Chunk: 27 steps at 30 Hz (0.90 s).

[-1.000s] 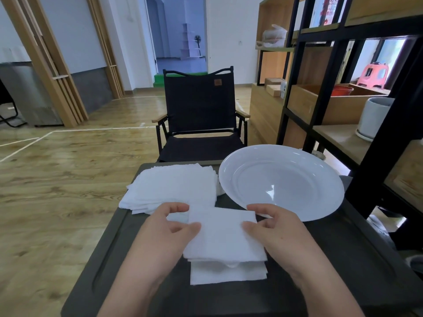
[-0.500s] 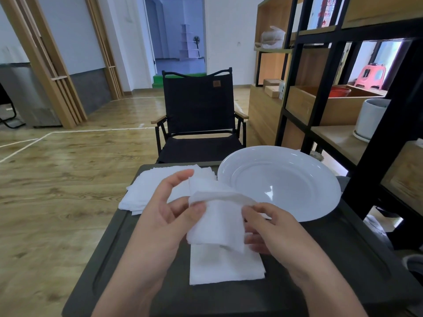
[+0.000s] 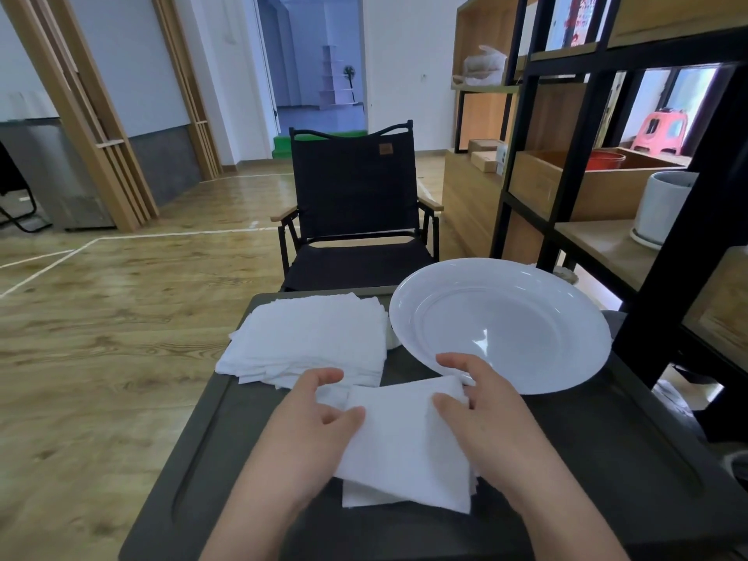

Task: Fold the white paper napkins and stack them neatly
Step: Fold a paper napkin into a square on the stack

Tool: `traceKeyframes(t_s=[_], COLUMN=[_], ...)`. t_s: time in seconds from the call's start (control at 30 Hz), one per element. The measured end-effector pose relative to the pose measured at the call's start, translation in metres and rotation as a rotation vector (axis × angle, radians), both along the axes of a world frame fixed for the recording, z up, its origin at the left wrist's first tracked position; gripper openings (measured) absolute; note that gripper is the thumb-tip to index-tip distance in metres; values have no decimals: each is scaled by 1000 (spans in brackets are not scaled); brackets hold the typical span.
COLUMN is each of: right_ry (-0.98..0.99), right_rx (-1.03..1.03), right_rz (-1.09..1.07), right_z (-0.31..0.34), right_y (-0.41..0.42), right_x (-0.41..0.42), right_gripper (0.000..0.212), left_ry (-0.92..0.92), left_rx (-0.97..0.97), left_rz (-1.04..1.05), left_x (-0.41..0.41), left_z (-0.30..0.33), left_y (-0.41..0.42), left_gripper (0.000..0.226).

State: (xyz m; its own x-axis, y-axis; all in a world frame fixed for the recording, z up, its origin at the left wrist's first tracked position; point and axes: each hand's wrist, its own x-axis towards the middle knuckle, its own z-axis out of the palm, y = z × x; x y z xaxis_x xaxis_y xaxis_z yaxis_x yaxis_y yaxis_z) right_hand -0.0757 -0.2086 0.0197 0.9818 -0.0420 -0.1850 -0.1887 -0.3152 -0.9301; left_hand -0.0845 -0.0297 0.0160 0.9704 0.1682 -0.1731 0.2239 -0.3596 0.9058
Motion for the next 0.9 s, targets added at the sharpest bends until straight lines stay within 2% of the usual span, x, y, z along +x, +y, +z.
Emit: traceKeyframes(t_s=[0.17, 0.27, 0.43, 0.73, 0.9], right_ry=[-26, -47, -31, -15, 5], right_rx=[-73, -131, -212, -331, -361], right_rz=[25, 26, 8, -11, -18], right_z=[-4, -8, -9, -14, -13], right_y=[-1, -4, -4, -7, -7], right_x=[2, 4, 2, 4, 4], right_gripper=[40, 33, 33, 24, 27], left_ry=[-73, -56, -34, -46, -64], left_rx=[97, 175, 326, 399, 413], left_rz=[121, 128, 119, 166, 190], left_x=[4, 4, 2, 0, -1], left_z=[-7, -9, -11, -7, -3], left_y=[-2, -4, -2, 7, 7], left_gripper=[35, 35, 30, 28, 25])
